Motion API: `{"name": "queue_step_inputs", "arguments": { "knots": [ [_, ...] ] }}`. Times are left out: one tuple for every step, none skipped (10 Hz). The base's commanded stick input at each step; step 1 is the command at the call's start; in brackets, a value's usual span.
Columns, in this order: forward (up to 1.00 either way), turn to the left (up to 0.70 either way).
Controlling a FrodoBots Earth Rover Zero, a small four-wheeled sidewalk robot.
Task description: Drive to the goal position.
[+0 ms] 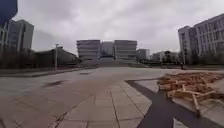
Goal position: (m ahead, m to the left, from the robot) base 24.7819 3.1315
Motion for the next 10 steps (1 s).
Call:
{"name": "queue_step_inputs", "arguments": {
  "knots": [
    [0.7, 0.03],
    [0.7, 0.03],
    [0.7, 0.02],
    [0.7, 0.02],
    [0.7, 0.02],
    [0.7, 0.02],
    [0.7, 0.02],
    [0.7, 0.03],
    [0.7, 0.03],
    [0.7, 0.03]
  ]
}}
